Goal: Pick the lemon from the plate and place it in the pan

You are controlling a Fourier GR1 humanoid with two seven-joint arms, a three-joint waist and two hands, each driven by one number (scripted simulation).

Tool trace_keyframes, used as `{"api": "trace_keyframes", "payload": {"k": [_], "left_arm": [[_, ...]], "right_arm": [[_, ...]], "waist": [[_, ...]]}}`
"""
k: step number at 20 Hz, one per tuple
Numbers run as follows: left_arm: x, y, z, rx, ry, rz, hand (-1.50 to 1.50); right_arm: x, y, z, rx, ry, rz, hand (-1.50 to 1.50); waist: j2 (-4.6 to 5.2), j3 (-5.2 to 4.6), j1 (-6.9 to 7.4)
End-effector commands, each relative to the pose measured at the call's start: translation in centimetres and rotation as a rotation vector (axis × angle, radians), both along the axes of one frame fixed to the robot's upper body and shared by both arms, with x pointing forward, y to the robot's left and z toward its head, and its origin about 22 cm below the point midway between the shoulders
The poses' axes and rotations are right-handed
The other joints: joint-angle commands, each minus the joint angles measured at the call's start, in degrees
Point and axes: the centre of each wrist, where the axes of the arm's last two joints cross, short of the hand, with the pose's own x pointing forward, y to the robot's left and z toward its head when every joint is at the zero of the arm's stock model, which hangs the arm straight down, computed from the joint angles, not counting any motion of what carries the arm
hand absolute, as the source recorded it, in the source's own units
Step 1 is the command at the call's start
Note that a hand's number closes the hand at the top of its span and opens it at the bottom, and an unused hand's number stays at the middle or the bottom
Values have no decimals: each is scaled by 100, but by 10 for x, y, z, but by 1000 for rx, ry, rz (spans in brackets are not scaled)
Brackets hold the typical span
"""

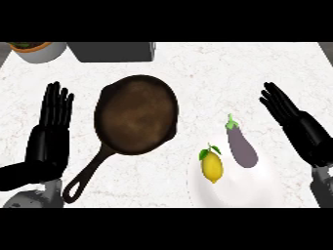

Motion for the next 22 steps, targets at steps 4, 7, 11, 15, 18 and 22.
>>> {"api": "trace_keyframes", "payload": {"k": [4,7,11,15,18,22], "left_arm": [[-15,52,-35,288,260,32,0],[-29,63,-49,348,385,18,0],[-42,80,-54,377,492,52,0],[-47,68,-59,399,499,9,0],[-37,70,-37,411,480,8,0],[-41,68,-44,424,481,-19,0]], "right_arm": [[12,32,12,104,-103,-354,-150],[-1,-32,3,-476,-101,-434,-150],[-44,-6,-52,-63,133,-980,-150],[-94,-2,-55,-388,168,-898,-150],[-107,-2,-45,-559,214,-839,-150],[-109,9,-1,-690,282,-714,-150]], "waist": [[-12,-41,48],[59,-183,-54],[-107,-56,-388],[-92,-82,-249],[-69,-76,-94],[-52,-84,2]]}}
